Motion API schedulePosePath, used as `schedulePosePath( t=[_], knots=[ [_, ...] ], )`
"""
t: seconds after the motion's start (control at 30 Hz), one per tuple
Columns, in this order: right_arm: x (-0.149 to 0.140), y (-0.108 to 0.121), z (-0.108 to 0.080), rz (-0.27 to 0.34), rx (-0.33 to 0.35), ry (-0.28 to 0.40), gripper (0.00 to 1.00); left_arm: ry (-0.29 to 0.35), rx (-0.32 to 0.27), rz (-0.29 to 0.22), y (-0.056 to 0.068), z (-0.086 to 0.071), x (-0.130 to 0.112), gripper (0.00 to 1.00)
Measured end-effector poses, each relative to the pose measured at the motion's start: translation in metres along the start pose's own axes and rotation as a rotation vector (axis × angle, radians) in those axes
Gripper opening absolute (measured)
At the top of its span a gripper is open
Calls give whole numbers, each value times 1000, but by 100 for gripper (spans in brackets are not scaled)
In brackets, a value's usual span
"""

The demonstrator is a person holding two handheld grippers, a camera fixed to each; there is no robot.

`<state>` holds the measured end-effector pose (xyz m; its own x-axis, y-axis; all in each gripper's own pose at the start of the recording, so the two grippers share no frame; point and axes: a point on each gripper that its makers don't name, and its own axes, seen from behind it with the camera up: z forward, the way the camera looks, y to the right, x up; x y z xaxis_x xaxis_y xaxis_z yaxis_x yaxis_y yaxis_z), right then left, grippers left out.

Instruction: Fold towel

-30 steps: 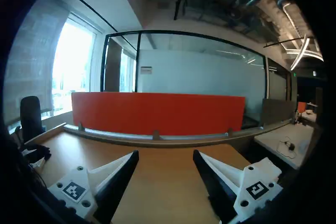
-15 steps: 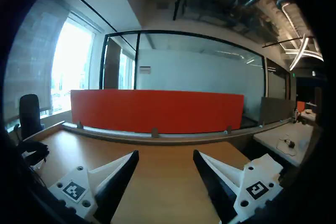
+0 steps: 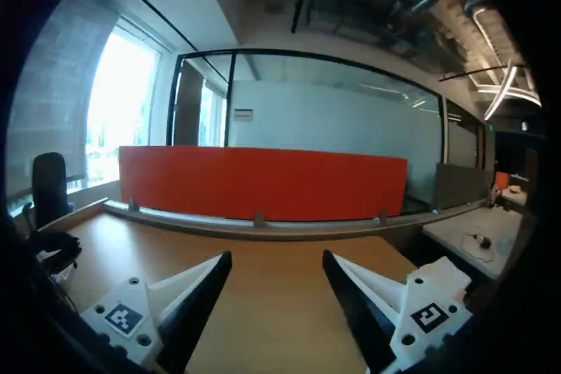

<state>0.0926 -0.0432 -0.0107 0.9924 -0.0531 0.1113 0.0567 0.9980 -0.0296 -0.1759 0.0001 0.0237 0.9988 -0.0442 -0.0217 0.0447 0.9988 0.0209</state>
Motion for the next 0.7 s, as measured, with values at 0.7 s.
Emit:
schedulePosePath(
  t=[0.7],
  knots=[
    [9,7,1,13,7,27,100,-2,0,3,1,0,0,96]
  ],
)
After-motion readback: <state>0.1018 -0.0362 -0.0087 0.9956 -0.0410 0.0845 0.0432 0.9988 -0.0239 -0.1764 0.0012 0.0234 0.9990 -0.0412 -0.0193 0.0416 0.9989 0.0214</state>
